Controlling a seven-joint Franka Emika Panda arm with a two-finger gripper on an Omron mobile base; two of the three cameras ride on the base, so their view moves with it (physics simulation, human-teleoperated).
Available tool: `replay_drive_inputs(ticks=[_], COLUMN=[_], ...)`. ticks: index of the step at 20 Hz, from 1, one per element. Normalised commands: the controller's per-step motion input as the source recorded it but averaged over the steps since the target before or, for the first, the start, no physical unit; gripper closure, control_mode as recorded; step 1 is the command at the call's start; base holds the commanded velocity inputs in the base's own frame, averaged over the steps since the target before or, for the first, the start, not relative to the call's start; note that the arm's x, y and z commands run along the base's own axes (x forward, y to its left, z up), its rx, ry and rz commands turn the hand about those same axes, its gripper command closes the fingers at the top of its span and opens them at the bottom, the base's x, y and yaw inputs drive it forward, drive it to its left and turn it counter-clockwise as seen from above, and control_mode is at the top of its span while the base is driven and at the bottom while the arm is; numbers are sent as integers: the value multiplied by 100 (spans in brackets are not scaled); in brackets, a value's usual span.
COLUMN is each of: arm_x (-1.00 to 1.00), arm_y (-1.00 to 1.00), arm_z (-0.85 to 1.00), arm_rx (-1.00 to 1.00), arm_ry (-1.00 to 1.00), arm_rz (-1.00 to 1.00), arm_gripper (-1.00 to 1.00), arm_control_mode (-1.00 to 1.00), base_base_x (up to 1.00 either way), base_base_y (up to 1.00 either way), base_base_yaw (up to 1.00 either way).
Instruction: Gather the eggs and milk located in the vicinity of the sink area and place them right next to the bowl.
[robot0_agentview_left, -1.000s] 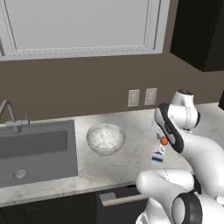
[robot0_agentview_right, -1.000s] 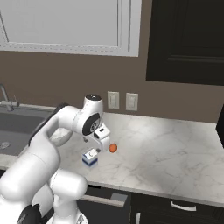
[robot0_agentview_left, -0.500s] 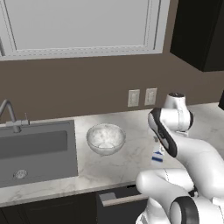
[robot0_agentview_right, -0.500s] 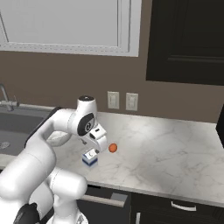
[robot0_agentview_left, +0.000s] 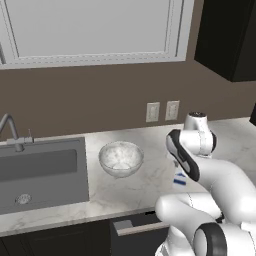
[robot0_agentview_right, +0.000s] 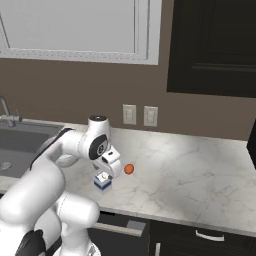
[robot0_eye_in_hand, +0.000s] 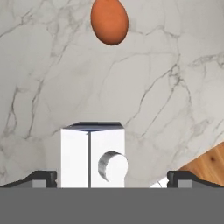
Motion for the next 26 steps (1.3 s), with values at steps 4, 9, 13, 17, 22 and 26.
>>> replay_drive_inputs(ticks=[4, 9, 13, 17, 22, 26], arm_x=[0, 0, 0, 0, 0, 0], arm_y=[0, 0, 0, 0, 0, 5], arm_z=[-29, -28, -22, -6, -7, -21], arm_rx=[0, 0, 0, 0, 0, 2], arm_ry=[5, 5, 5, 2, 0, 0], arm_rz=[0, 0, 0, 0, 0, 0], arm_gripper=[-100, -100, -100, -100, -100, -100], arm_control_mode=[-100, -100, -100, -100, -100, -100], base_base_x=[0, 0, 0, 0, 0, 0], base_base_y=[0, 0, 0, 0, 0, 0], base_base_yaw=[0, 0, 0, 0, 0, 0])
